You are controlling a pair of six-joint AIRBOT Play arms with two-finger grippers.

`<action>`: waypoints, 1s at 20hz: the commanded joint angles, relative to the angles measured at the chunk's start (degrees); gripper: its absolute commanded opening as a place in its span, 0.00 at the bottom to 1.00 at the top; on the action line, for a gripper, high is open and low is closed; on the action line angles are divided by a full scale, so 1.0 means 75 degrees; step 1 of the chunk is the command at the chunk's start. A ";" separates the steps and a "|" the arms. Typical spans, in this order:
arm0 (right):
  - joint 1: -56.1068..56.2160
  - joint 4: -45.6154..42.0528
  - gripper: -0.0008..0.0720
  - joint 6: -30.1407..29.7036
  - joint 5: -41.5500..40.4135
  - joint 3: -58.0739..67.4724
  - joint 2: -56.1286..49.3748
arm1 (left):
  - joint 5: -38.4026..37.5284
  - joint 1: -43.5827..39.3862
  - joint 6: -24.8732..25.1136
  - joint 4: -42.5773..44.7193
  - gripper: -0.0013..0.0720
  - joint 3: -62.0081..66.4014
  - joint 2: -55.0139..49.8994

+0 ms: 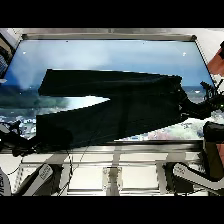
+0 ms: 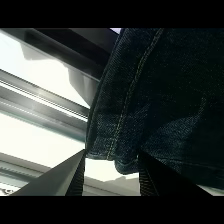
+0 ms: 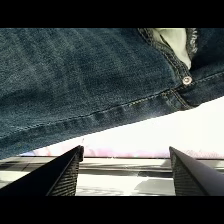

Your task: Fold the clothes and pants, and hang the long-sleeved shirts on hangers.

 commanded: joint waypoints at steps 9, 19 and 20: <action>-0.0006 0.0006 0.85 0.0029 0.0015 0.0009 0.0006 | 0.0213 -0.0006 -0.0108 -0.0035 0.18 -0.0052 0.0006; -0.0006 -0.0659 0.85 -0.0009 0.0087 0.0516 0.0003 | 0.0271 0.0000 -0.0624 0.1326 0.07 0.0764 0.0676; -0.0006 -0.0804 0.85 -0.0070 0.0006 0.0562 0.0003 | 0.0303 0.0000 -0.0688 0.1545 0.07 0.1023 0.0807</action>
